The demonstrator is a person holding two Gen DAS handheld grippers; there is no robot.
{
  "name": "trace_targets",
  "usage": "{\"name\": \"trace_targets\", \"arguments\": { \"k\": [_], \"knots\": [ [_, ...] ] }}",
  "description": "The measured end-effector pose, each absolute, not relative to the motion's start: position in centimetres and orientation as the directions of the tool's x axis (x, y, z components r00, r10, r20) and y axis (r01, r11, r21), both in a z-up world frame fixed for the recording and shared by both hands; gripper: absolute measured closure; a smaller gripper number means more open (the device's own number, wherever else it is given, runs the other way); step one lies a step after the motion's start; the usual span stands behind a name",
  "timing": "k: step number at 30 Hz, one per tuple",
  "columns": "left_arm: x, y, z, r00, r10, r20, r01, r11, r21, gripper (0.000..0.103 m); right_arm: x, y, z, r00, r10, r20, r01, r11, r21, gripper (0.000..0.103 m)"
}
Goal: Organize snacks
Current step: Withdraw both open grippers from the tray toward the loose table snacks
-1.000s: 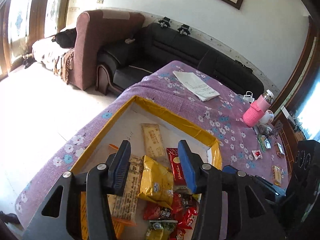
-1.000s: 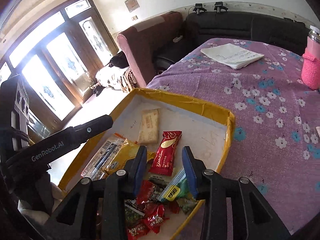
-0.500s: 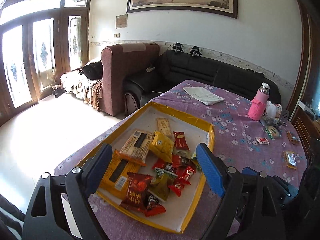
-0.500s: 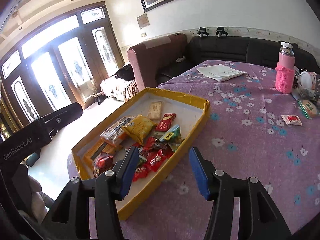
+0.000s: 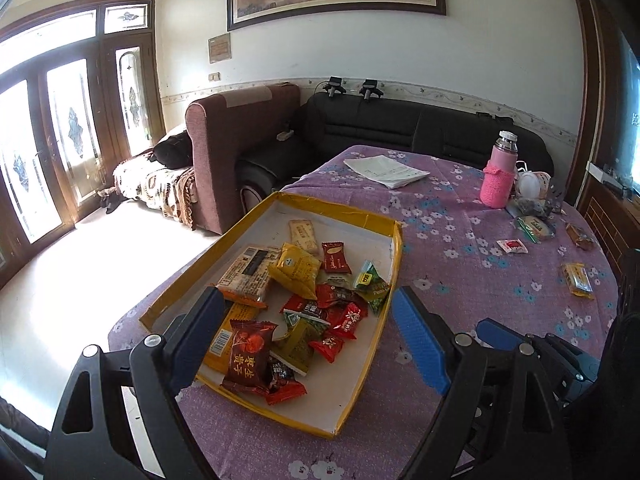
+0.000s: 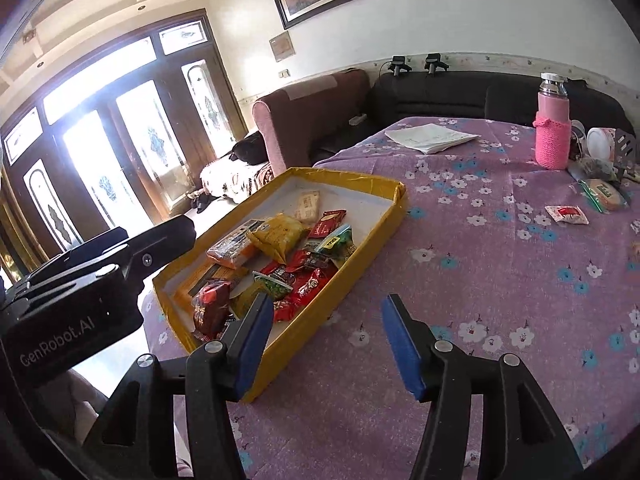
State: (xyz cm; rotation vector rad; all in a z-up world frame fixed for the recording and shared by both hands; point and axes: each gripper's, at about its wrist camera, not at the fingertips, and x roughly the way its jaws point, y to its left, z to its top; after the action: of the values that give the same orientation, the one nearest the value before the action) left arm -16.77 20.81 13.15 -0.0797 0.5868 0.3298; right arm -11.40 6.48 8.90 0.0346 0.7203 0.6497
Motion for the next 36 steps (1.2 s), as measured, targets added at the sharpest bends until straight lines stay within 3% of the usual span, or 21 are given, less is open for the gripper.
{"name": "trace_targets", "arguments": {
  "k": [11, 16, 27, 30, 36],
  "knots": [
    [-16.4, 21.1, 12.2, 0.774, 0.253, -0.581, -0.312, 0.950, -0.002, 0.016, -10.9, 6.6, 7.8, 0.550, 0.558, -0.621, -0.535, 0.807, 0.251, 0.042],
    [-16.3, 20.5, 11.8, 0.790, 0.165, -0.591, -0.243, 0.968, -0.055, 0.016, -9.5, 4.7, 6.8, 0.540, 0.536, -0.649, -0.503, 0.824, 0.263, 0.041],
    [-14.5, 18.0, 10.4, 0.812, -0.006, -0.584, -0.103, 0.983, -0.154, 0.016, 4.4, -14.0, 7.6, 0.646, 0.301, -0.701, -0.069, 0.938, 0.339, 0.038],
    [-13.7, 17.6, 9.9, 0.803, -0.020, -0.596, -0.090, 0.984, -0.156, 0.016, 9.1, -15.1, 6.6, 0.632, 0.290, -0.718, -0.006, 0.929, 0.369, 0.038],
    [-12.3, 17.8, 8.4, 0.778, -0.022, -0.628, -0.095, 0.984, -0.153, 0.017, 16.9, -13.1, 3.5, 0.615, 0.184, -0.767, 0.089, 0.950, 0.300, 0.039]
  ]
}}
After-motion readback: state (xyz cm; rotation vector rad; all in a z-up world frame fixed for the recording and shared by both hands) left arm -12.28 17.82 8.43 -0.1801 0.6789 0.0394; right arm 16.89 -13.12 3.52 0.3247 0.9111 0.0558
